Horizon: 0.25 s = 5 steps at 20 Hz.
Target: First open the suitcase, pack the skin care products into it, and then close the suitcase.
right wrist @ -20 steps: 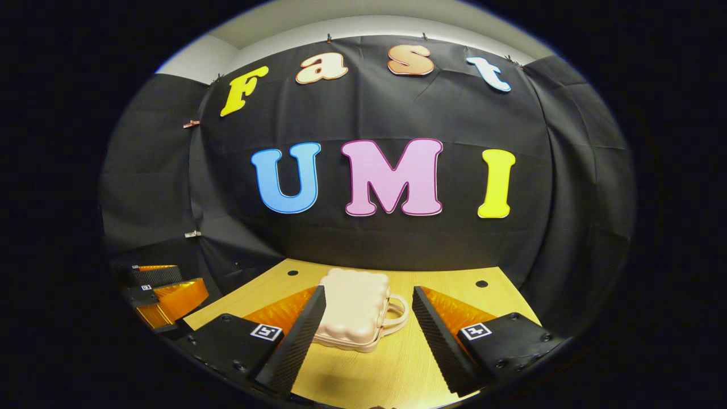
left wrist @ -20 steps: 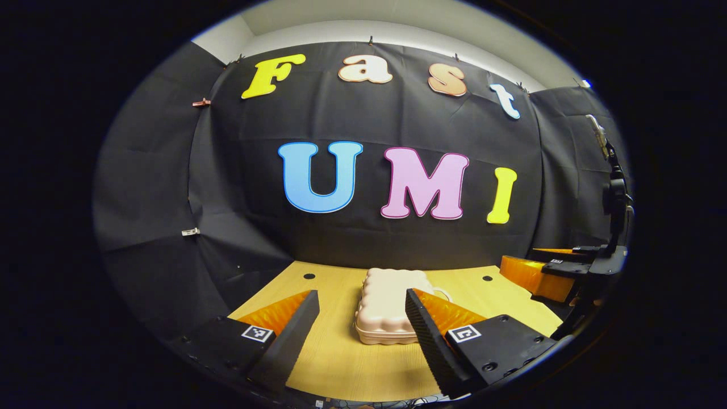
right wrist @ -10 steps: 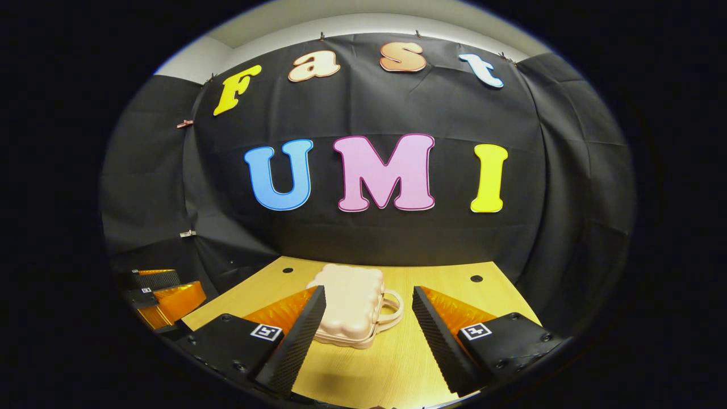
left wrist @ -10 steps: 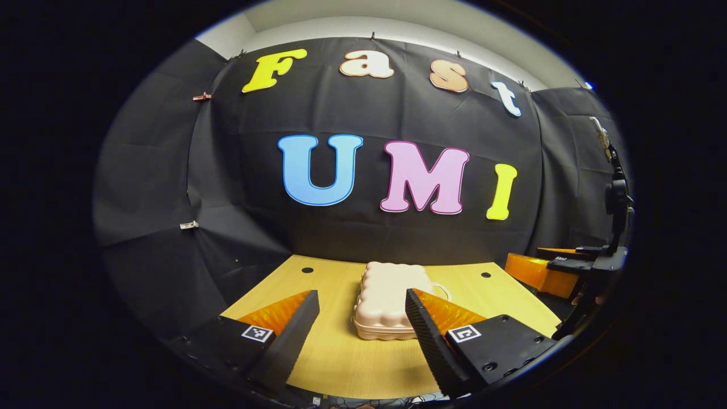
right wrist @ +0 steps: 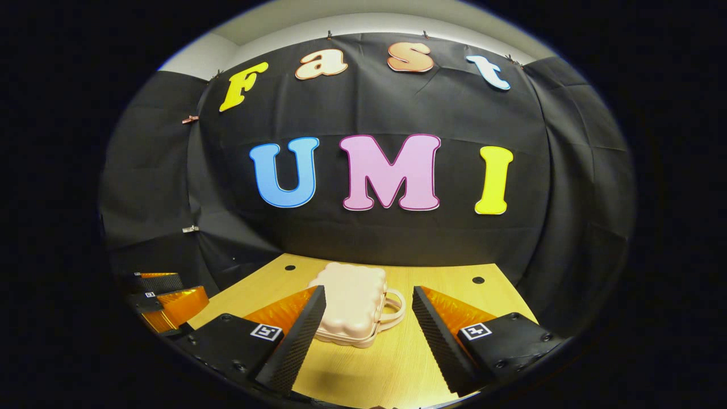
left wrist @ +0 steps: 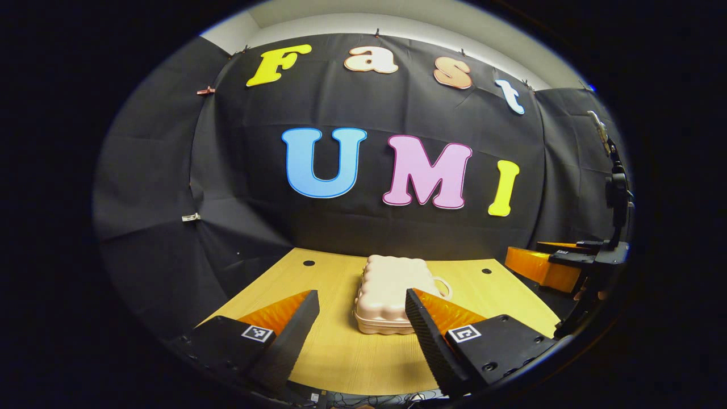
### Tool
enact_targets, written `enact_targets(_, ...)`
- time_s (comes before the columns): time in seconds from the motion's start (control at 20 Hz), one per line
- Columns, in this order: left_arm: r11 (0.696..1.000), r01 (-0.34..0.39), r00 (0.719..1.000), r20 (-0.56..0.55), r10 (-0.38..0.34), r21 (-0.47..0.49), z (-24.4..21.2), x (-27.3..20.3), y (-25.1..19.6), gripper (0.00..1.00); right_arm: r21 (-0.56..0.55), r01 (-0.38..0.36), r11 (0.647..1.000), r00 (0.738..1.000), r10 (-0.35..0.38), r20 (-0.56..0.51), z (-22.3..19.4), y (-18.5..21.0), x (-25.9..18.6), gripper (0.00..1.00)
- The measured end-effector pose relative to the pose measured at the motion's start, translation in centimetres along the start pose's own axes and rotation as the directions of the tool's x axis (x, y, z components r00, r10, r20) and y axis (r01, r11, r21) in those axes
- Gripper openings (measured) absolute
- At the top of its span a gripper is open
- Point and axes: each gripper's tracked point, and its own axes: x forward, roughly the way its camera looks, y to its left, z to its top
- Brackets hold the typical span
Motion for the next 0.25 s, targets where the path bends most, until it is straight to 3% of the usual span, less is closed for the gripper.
enact_targets(0.25,1.000,0.030,0.999,0.037,-0.030,0.010,0.9,0.1,-1.3,0.96,0.005,0.024,1.000,0.999,-0.025,0.033,0.6,-1.3,-0.5,0.97)
